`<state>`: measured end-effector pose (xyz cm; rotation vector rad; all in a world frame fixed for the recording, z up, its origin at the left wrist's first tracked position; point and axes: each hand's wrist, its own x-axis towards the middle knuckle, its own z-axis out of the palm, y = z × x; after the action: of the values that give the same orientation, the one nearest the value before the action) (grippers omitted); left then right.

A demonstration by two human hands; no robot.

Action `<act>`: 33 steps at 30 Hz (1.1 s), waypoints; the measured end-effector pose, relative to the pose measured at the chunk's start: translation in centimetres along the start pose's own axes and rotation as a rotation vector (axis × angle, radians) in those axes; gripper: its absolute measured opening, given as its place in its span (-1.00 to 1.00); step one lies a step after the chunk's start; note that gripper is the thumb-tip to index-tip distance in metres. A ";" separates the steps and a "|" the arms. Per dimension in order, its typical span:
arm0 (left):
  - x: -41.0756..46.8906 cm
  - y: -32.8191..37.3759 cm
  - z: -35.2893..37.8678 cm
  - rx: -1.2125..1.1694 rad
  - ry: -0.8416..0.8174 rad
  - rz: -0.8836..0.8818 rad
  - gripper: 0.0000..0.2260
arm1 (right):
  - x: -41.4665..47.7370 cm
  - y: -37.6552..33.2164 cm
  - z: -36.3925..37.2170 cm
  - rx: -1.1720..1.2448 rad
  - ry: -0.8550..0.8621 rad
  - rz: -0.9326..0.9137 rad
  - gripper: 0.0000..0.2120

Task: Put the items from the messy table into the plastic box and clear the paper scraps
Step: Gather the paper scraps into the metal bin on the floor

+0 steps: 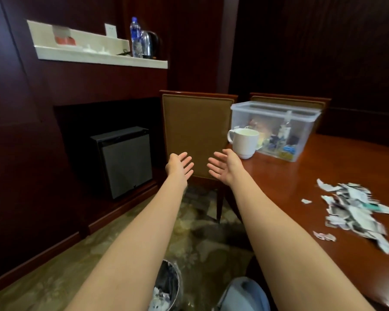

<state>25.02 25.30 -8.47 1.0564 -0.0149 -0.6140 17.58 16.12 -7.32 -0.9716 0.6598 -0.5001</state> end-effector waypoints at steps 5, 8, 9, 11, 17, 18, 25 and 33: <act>-1.9 -1.6 4.3 0.014 -0.109 -0.043 -0.61 | -1.8 -2.9 -4.3 0.043 0.076 -0.096 -0.70; -3.1 -3.0 6.9 0.026 -0.183 -0.066 -0.61 | -2.7 -4.5 -7.1 0.066 0.139 -0.152 -0.70; -3.6 -3.5 7.7 0.033 -0.203 -0.074 -0.61 | -3.1 -5.0 -8.1 0.073 0.165 -0.169 -0.70; -4.5 -4.6 9.2 0.042 -0.243 -0.098 -0.62 | -4.0 -5.8 -10.1 0.086 0.216 -0.191 -0.70; -7.3 -8.7 13.0 0.134 -0.364 -0.146 -0.63 | -6.9 -6.4 -15.9 0.126 0.340 -0.245 -0.70; -7.8 -9.5 13.5 0.164 -0.374 -0.149 -0.63 | -7.5 -6.5 -16.8 0.133 0.364 -0.253 -0.67; -11.3 -14.7 15.8 0.699 -0.405 0.163 -0.63 | -11.6 -7.7 -21.9 0.123 0.506 -0.342 -0.64; -14.4 -18.0 18.4 0.952 -0.718 0.328 -0.62 | -13.2 -6.7 -26.0 0.052 0.728 -0.426 -0.70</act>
<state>-0.83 11.19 -9.82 1.6330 -1.1822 -0.6624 -10.72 6.38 -8.15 -0.8726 1.0839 -1.2744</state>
